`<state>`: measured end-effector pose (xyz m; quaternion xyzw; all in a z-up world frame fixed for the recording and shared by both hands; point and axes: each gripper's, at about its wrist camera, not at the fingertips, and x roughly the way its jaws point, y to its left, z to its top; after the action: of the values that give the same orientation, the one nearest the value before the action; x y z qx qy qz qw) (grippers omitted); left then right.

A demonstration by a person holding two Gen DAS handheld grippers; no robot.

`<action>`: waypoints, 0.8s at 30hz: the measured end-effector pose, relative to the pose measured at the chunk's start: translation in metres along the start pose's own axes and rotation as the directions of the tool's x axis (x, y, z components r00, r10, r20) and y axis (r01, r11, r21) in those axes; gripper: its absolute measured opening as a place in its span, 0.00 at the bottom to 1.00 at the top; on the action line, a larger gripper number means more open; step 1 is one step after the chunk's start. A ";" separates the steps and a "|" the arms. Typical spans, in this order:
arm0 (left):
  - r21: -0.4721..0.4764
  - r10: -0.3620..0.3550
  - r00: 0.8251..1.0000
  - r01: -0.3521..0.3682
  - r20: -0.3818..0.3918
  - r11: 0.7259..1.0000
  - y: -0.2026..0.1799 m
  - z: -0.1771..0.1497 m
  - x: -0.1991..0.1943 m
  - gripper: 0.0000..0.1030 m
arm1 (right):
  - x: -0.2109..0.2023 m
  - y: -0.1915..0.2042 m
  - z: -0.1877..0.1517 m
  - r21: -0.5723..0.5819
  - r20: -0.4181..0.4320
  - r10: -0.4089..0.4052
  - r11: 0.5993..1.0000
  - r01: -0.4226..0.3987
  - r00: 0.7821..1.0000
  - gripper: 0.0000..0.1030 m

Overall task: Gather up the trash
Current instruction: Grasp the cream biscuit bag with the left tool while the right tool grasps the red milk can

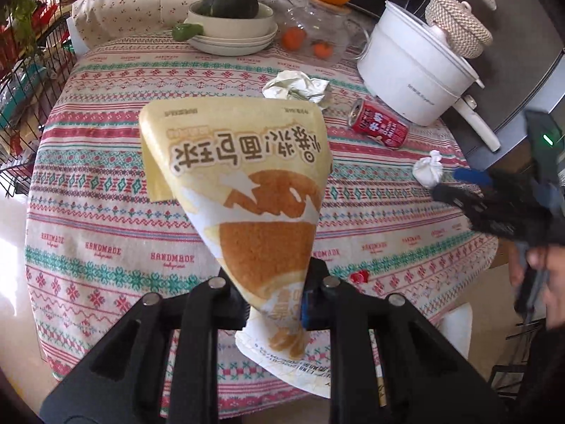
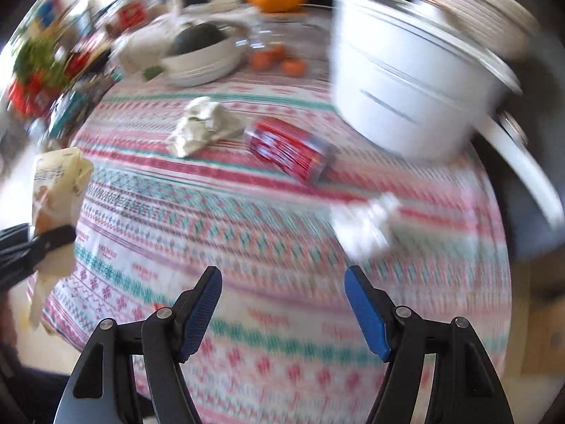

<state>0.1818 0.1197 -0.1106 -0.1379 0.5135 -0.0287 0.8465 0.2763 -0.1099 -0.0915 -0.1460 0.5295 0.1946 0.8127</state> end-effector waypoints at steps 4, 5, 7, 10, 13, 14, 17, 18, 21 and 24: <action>0.043 0.015 1.000 -0.016 0.023 0.999 -0.012 -0.003 -0.008 0.21 | 0.030 0.018 0.042 -0.154 -0.004 -0.058 0.986 0.056 0.998 0.71; 0.053 0.022 0.999 -0.024 0.030 0.998 -0.015 -0.003 -0.008 0.21 | 0.035 0.020 0.049 -0.171 -0.004 -0.064 0.983 0.062 0.998 0.71; 0.069 0.032 0.998 -0.035 0.048 0.997 -0.019 -0.001 -0.011 0.21 | 0.051 0.023 0.066 -0.209 -0.006 -0.085 0.974 0.082 0.996 0.71; 0.085 0.040 0.997 -0.045 0.063 0.995 -0.021 0.002 -0.015 0.21 | 0.069 0.023 0.082 -0.253 -0.007 -0.124 0.960 0.118 0.992 0.71; 0.075 0.021 0.998 -0.025 0.053 0.997 -0.020 0.003 -0.014 0.21 | 0.085 0.021 0.092 -0.278 -0.026 -0.133 0.953 0.120 0.991 0.71; 0.074 0.018 0.999 -0.021 0.052 0.997 -0.020 0.004 -0.013 0.21 | 0.088 0.021 0.094 -0.289 -0.022 -0.144 0.948 0.131 0.989 0.71; 0.070 0.023 0.998 -0.027 0.056 0.997 -0.017 0.005 -0.015 0.21 | 0.102 0.019 0.099 -0.310 -0.033 -0.165 0.939 0.147 0.986 0.71; 0.064 0.027 0.998 -0.031 0.056 0.997 -0.015 0.006 -0.015 0.21 | 0.106 0.019 0.101 -0.311 -0.042 -0.169 0.939 0.147 0.985 0.71; 0.042 0.032 0.998 -0.034 0.052 0.999 -0.010 0.008 -0.014 0.21 | 0.116 0.021 0.104 -0.328 -0.036 -0.205 0.927 0.183 0.978 0.71; 0.032 0.028 0.998 -0.029 0.052 0.999 -0.008 0.008 -0.015 0.21 | 0.124 0.025 0.103 -0.338 -0.031 -0.253 0.913 0.228 0.967 0.66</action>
<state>0.1826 0.1165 -0.0916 -0.1175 0.4927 -0.0213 0.8620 0.3922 -0.0224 -0.1652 -0.3516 0.4968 0.1738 0.7742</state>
